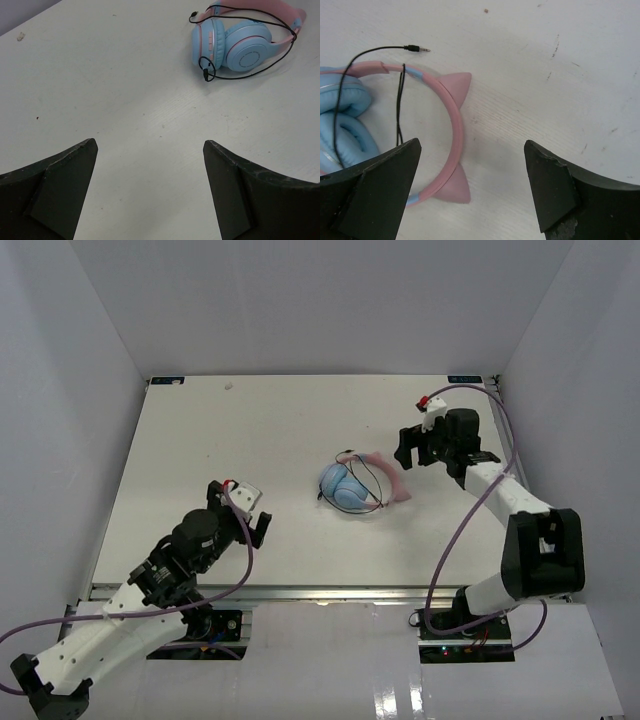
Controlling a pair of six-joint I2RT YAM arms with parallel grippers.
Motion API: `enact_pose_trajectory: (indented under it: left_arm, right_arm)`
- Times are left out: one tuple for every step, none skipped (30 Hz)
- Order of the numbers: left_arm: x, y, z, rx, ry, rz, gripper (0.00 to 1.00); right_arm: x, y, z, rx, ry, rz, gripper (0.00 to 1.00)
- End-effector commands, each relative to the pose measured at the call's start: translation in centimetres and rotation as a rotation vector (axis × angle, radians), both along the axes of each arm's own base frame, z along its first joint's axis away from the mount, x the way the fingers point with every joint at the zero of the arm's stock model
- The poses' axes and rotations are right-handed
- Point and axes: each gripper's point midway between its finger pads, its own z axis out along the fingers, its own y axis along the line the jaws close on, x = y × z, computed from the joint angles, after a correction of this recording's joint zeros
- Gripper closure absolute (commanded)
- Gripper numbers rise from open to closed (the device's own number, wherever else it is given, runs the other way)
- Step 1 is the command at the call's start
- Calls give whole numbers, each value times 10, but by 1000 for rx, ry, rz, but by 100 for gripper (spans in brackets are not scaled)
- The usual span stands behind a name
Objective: Wrap the headphones
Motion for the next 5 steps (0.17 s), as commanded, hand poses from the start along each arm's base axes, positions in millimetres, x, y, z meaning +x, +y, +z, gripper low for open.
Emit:
enact_pose_trajectory:
  left_arm:
    - [-5,-6,13,-85,-39,-35,2]
    - [-7,-6,15,-94,-45,-42,2]
    - [-8,-7,16,-103,-51,-49,2]
    - [-9,-7,18,-111,-55,-54,2]
    - [-10,-8,19,-122,-61,-64,2]
  right_arm:
    - [-35,-10,23,31,46,-78,10]
    - [-42,-14,31,35,16,-101,10]
    - [-50,-18,41,43,-23,-121,10]
    - [-54,-20,46,45,-48,-128,10]
    - [-54,-23,53,45,-83,-146,10]
